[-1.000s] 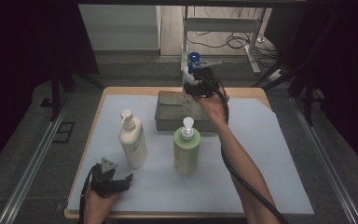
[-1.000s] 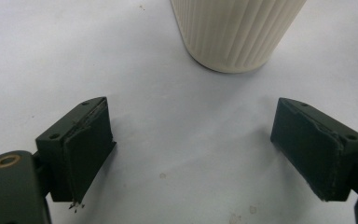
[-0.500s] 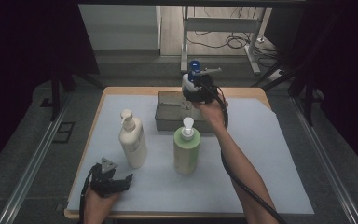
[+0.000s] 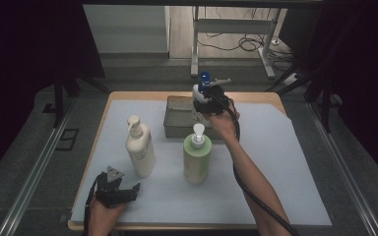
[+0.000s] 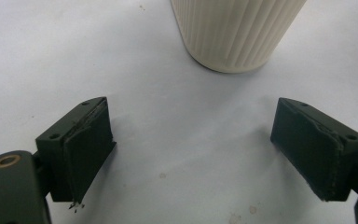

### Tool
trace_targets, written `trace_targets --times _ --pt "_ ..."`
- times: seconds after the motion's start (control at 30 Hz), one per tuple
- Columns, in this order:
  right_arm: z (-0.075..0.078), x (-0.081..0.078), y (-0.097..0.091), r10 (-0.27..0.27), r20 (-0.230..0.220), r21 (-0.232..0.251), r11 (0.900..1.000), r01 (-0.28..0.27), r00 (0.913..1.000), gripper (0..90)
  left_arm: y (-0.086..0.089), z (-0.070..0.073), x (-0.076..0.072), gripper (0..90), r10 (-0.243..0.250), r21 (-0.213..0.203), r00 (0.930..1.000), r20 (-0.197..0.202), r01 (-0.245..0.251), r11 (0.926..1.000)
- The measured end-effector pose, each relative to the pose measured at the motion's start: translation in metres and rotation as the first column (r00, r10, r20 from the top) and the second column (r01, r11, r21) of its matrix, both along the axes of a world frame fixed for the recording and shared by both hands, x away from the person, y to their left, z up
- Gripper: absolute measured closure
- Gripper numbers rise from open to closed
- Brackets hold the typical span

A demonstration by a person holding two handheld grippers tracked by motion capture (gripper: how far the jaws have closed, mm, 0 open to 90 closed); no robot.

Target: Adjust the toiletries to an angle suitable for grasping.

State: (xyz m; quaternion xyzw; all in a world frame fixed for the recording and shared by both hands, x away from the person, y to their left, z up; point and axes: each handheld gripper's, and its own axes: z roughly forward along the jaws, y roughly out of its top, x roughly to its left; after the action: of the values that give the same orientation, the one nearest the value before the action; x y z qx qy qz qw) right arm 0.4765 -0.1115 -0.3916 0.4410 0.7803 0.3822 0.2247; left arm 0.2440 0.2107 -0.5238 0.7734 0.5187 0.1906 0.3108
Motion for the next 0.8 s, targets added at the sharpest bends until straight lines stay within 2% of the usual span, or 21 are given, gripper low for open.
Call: trace_targets --times 0.27,0.57,0.63,0.8 --pt "-0.002 0.001 -0.006 0.007 0.000 0.020 0.9998 -0.007 1.0000 39.0 0.000 0.000 0.000 12.3 0.000 0.000 1.0000 0.001 0.000 1.0000" --pt "-0.003 -0.001 -0.008 0.032 0.002 0.014 0.9994 -0.032 0.9995 37.6 0.000 0.000 0.000 12.3 0.000 0.000 1.0000 0.001 0.000 1.0000" --pt "-0.005 -0.003 -0.009 0.043 0.001 -0.008 0.9991 -0.043 0.9991 36.3 0.000 0.000 0.000 12.3 0.000 0.001 1.0000 0.001 0.000 1.0000" --pt "-0.008 -0.006 -0.012 0.053 -0.004 -0.010 0.9985 -0.053 0.9986 36.0 0.000 0.000 0.000 12.3 0.000 0.001 1.0000 0.001 0.000 1.0000"
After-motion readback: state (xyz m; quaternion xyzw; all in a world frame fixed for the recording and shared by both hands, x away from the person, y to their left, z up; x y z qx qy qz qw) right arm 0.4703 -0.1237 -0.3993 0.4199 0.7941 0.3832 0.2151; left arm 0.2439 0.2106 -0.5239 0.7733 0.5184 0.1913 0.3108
